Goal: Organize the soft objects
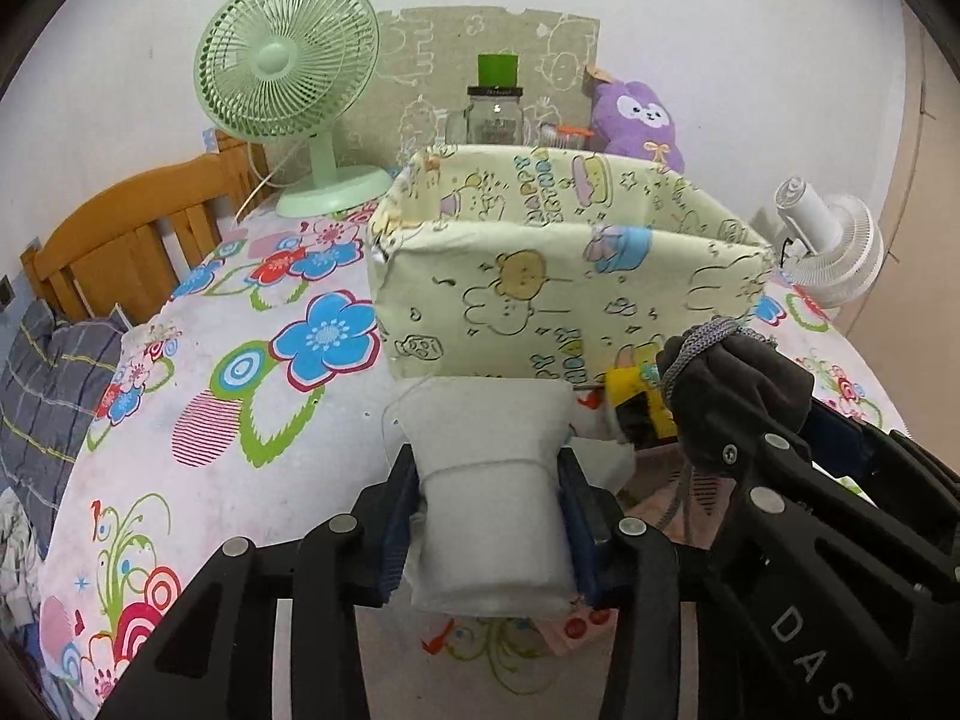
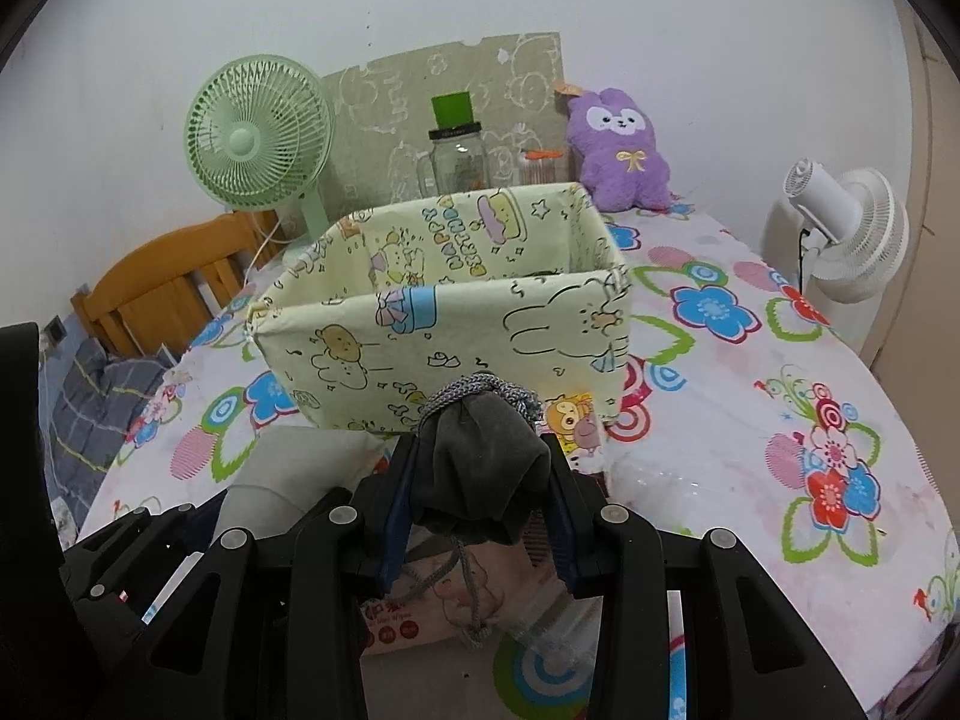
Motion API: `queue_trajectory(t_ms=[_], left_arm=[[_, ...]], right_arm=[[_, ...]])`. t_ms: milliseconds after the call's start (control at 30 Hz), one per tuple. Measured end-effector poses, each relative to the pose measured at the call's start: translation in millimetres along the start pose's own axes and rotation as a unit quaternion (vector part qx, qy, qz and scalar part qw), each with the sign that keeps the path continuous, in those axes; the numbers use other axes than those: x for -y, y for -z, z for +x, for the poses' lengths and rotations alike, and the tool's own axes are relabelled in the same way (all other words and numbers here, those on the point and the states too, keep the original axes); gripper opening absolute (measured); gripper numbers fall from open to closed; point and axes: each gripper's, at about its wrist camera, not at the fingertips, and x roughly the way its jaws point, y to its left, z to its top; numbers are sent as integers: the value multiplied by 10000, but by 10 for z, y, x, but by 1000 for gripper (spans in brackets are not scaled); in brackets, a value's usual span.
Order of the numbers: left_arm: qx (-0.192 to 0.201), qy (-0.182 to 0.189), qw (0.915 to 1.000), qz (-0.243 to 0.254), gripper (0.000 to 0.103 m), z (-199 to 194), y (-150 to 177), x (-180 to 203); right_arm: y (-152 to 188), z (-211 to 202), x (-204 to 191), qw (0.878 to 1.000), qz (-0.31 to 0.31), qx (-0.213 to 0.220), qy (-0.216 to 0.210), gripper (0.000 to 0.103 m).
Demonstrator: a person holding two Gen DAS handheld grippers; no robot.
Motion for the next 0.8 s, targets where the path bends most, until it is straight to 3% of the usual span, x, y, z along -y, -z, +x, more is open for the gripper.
queue_trajectory(t_ms=[800], left_arm=[[629, -3, 9979, 131, 44, -678, -22, 261]], right_arm=[[-64, -727, 150, 9984, 201, 523, 9, 42]])
